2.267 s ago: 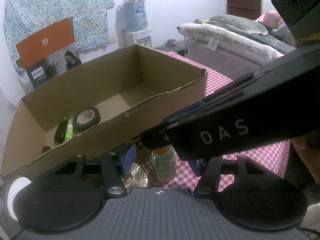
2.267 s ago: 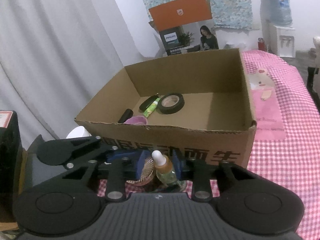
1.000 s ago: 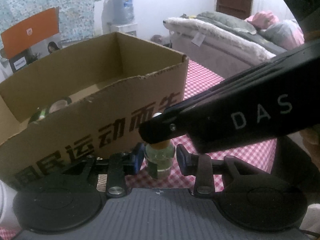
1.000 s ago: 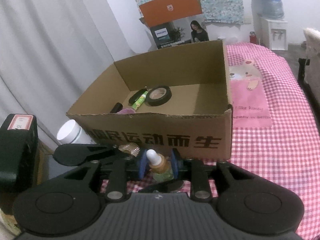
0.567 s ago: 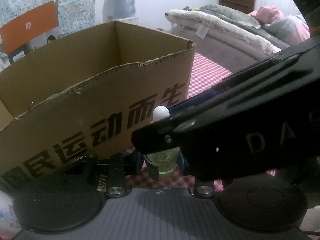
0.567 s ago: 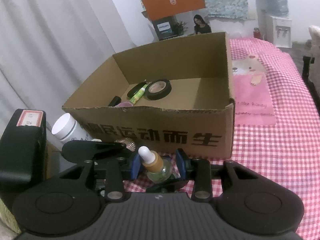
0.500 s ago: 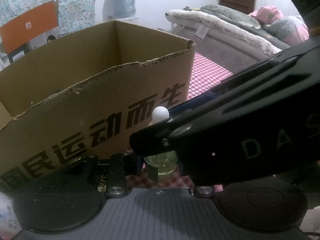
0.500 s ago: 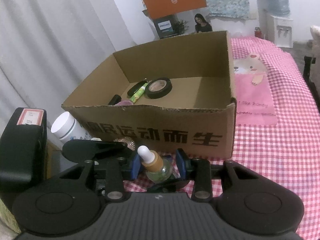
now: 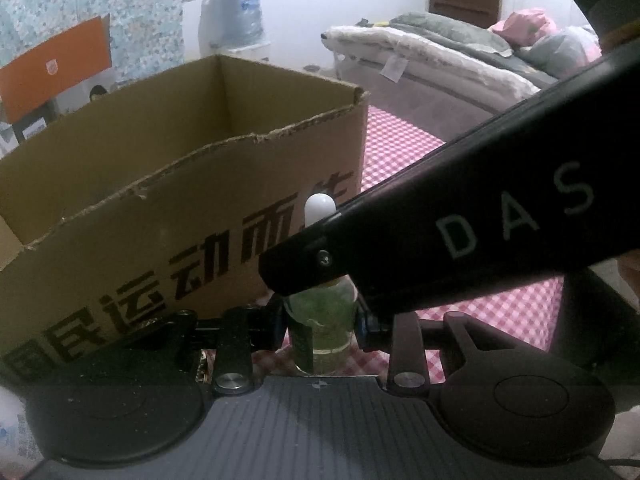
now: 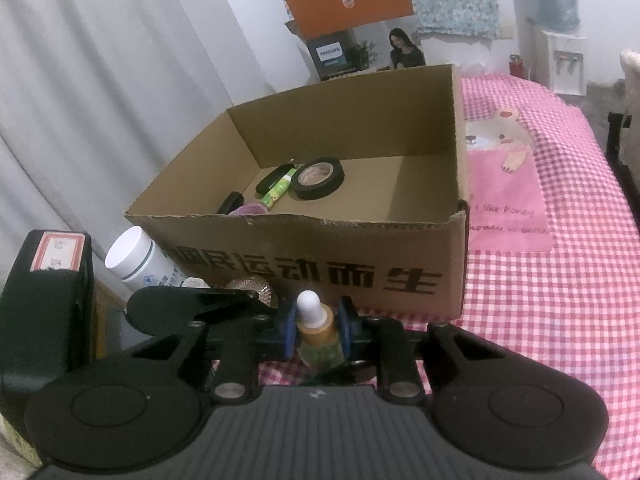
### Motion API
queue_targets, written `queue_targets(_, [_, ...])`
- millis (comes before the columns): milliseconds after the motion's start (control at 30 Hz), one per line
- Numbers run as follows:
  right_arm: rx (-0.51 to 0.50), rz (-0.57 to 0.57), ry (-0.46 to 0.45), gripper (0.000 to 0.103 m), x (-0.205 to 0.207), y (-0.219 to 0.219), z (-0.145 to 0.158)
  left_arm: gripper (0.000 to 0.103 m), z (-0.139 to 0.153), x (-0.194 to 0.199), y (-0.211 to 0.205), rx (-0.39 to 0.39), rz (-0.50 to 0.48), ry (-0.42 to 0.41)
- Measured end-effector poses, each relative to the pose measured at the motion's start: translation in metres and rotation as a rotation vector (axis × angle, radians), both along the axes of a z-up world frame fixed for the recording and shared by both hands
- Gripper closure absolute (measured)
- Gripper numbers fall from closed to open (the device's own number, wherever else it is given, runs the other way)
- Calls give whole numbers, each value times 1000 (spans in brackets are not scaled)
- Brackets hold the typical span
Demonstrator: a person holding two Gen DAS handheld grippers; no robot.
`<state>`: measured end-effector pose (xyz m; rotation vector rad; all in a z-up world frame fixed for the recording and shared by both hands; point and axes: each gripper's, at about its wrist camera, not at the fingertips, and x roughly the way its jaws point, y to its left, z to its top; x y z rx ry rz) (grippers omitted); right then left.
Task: Organize rigid objects
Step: 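Carry the green dropper bottle into the box and open the right tool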
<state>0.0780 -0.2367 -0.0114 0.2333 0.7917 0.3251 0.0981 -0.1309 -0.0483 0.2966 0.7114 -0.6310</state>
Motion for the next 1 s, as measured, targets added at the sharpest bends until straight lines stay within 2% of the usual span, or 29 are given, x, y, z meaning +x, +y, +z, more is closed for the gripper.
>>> queue_targets(200, [-25, -3, -33, 80, -12, 7, 12, 72, 12, -13, 4, -19, -6, -37])
queue_targets(300, [-37, 3, -67, 80, -21, 11, 26, 72, 27, -23, 9, -34, -3, -70])
queue_targets(500, [-65, 60, -181, 80, -34, 23, 74, 72, 77, -36, 21, -60, 14, -182])
queue_targets(633, [-83, 122, -254, 80, -24, 28, 108, 72, 106, -26, 30, -92, 47, -205])
queue_targets(800, [-90, 189, -281, 80, 17, 29, 134, 72, 123, 11, 30, -123, 112, -175])
queue_targets(1000, [-69, 234, -172, 80, 99, 19, 130, 72, 107, 64, 29, -141, 196, -35])
